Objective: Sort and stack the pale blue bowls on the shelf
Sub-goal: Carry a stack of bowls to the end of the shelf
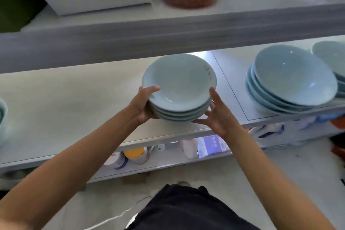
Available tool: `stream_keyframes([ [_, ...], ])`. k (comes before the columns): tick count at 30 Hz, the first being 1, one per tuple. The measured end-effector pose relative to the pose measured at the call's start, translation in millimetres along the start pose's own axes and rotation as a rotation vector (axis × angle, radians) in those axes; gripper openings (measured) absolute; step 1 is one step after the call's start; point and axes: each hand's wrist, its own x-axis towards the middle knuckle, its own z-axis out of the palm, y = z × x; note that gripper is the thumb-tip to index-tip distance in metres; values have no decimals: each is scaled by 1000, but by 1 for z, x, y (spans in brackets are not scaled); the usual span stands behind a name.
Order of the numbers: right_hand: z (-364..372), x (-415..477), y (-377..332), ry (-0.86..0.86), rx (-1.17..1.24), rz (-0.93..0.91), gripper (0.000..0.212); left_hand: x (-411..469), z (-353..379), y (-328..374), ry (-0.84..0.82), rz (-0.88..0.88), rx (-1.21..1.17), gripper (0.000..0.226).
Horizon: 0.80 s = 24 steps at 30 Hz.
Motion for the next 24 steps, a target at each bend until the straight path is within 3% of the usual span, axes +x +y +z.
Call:
stream_keyframes([
  [3,-15,-2,-11,43,-2,-19,44,10,24,0,-29,-19,14,64],
  [6,-28,-5,-19,93,16,-29,56,17,41,-1,-39,-37,17,53],
  [11,-44,-8,-24,183,32,-53,67,20,65,-4,-15,-38,29,58],
  [16,-55,-14,-23,178,12,-83,47,22,76,-10,-41,-55,4,56],
  [21,-61,-18,-27,178,11,-75,61,20,84,-14,-37,-65,-5,59],
  [24,-64,-19,-28,155,16,-70,88,18,88,-15,-32,-73,-24,62],
])
